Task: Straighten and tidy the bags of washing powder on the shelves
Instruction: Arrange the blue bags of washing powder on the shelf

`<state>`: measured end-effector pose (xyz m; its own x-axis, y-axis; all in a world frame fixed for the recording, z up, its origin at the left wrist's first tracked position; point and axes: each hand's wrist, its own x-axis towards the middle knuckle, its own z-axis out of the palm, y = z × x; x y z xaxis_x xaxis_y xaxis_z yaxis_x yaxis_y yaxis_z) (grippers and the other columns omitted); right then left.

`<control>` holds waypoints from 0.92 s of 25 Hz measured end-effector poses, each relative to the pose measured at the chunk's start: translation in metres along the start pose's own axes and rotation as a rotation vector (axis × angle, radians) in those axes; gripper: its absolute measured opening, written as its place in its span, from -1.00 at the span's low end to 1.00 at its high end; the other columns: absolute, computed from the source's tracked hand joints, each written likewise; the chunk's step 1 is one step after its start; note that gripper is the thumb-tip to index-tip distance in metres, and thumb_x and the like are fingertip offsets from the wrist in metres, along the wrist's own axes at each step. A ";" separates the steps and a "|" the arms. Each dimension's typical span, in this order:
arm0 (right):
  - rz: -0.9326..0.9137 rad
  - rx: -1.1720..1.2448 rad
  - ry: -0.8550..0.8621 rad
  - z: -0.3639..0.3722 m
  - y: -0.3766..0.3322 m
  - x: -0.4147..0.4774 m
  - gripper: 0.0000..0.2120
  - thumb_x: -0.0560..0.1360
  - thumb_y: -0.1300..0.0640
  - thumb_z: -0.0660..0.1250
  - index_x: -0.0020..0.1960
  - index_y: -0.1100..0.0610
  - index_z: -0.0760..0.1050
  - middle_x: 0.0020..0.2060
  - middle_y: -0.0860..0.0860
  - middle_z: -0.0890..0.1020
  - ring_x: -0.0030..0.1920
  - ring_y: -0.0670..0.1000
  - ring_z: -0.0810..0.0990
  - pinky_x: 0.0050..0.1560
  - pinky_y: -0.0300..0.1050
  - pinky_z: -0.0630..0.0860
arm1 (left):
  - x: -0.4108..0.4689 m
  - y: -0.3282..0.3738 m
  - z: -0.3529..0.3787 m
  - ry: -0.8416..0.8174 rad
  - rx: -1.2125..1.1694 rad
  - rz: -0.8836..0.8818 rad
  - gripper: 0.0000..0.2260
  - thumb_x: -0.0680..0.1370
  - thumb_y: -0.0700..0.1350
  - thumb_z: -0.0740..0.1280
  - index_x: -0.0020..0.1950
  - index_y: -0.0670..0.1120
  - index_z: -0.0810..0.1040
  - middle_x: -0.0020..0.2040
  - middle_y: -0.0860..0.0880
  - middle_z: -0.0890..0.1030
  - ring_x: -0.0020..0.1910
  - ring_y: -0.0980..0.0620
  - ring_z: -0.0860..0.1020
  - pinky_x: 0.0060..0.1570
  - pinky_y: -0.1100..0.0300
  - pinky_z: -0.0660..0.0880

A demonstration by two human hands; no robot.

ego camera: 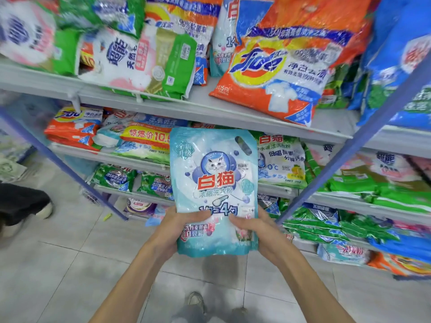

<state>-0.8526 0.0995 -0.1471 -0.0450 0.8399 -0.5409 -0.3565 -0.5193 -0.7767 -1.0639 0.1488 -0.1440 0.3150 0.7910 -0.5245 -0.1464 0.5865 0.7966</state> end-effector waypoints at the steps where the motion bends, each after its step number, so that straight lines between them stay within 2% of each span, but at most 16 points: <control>1: -0.015 0.008 -0.007 0.001 -0.003 -0.007 -0.37 0.29 0.29 0.62 0.31 0.13 0.52 0.13 0.14 0.72 0.13 0.22 0.70 0.17 0.28 0.60 | -0.005 0.002 0.003 -0.001 0.014 0.010 -0.47 0.25 -0.23 0.56 0.22 -0.16 0.65 0.09 -0.21 0.73 -0.02 -0.24 0.72 -0.13 -0.02 0.66; 4: -0.077 0.015 -0.041 0.001 -0.016 -0.027 -0.44 0.31 0.34 0.58 0.27 0.17 0.56 0.11 0.15 0.73 0.10 0.22 0.71 0.10 0.20 0.65 | -0.022 0.013 0.013 -0.010 0.020 0.048 -0.46 0.24 -0.23 0.57 0.22 -0.17 0.65 0.09 -0.24 0.72 0.00 -0.29 0.71 -0.04 -0.11 0.65; 7: -0.108 0.054 -0.126 -0.004 -0.027 -0.039 -0.38 0.26 0.35 0.58 0.31 0.22 0.57 0.17 0.22 0.69 0.17 0.28 0.68 0.22 0.30 0.57 | -0.038 0.025 0.024 -0.048 0.042 0.106 -0.43 0.23 -0.22 0.58 0.24 -0.18 0.64 0.11 -0.25 0.71 0.05 -0.33 0.69 0.09 -0.22 0.61; 10: -0.152 0.095 -0.184 -0.009 -0.041 -0.049 -0.42 0.22 0.45 0.51 0.25 0.27 0.61 0.15 0.26 0.69 0.16 0.29 0.67 0.17 0.26 0.60 | -0.054 0.041 0.041 -0.082 0.065 0.185 -0.52 0.22 -0.23 0.57 0.15 -0.15 0.70 0.06 -0.24 0.73 0.01 -0.30 0.71 0.04 -0.14 0.63; 12: -0.181 0.103 -0.202 -0.008 -0.057 -0.058 -0.39 0.22 0.45 0.50 0.27 0.26 0.60 0.16 0.26 0.68 0.18 0.29 0.66 0.21 0.30 0.57 | -0.060 0.055 0.053 -0.079 0.076 0.240 -0.57 0.18 -0.18 0.62 0.04 -0.09 0.75 0.02 -0.22 0.74 -0.03 -0.28 0.72 0.03 -0.13 0.63; 14: -0.231 0.080 -0.171 -0.009 -0.075 -0.060 -0.36 0.19 0.43 0.51 0.28 0.25 0.58 0.13 0.23 0.70 0.16 0.26 0.68 0.24 0.30 0.56 | -0.058 0.070 0.064 -0.061 0.078 0.283 -0.53 0.10 -0.12 0.64 0.01 -0.05 0.76 0.02 -0.23 0.74 -0.01 -0.30 0.71 0.07 -0.24 0.62; 16: -0.272 0.075 -0.108 -0.009 -0.092 -0.056 -0.31 0.16 0.42 0.52 0.29 0.25 0.56 0.09 0.20 0.72 0.13 0.24 0.70 0.24 0.29 0.56 | -0.051 0.084 0.074 -0.042 0.050 0.309 -0.52 0.13 -0.17 0.64 0.04 -0.10 0.75 0.04 -0.25 0.73 0.02 -0.32 0.70 0.12 -0.30 0.59; 19: -0.317 0.091 -0.071 -0.009 -0.113 -0.048 -0.23 0.09 0.47 0.55 0.30 0.24 0.54 0.07 0.18 0.73 0.10 0.23 0.71 0.22 0.26 0.58 | -0.041 0.097 0.085 -0.051 0.024 0.326 -0.58 0.23 -0.23 0.57 0.09 -0.15 0.73 0.06 -0.26 0.72 0.00 -0.30 0.71 0.10 -0.23 0.61; 23: -0.371 0.034 -0.082 0.002 -0.134 -0.043 -0.46 0.30 0.57 0.43 0.21 0.20 0.60 0.02 0.15 0.75 0.04 0.18 0.73 0.11 0.15 0.65 | -0.030 0.109 0.084 -0.011 0.020 0.329 -0.48 0.15 -0.17 0.62 0.10 -0.17 0.73 0.07 -0.28 0.71 0.03 -0.34 0.69 0.14 -0.35 0.57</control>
<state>-0.8050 0.1333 -0.0196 0.0188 0.9805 -0.1957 -0.3936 -0.1726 -0.9029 -1.0105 0.1742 -0.0155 0.2643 0.9354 -0.2349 -0.2236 0.2964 0.9285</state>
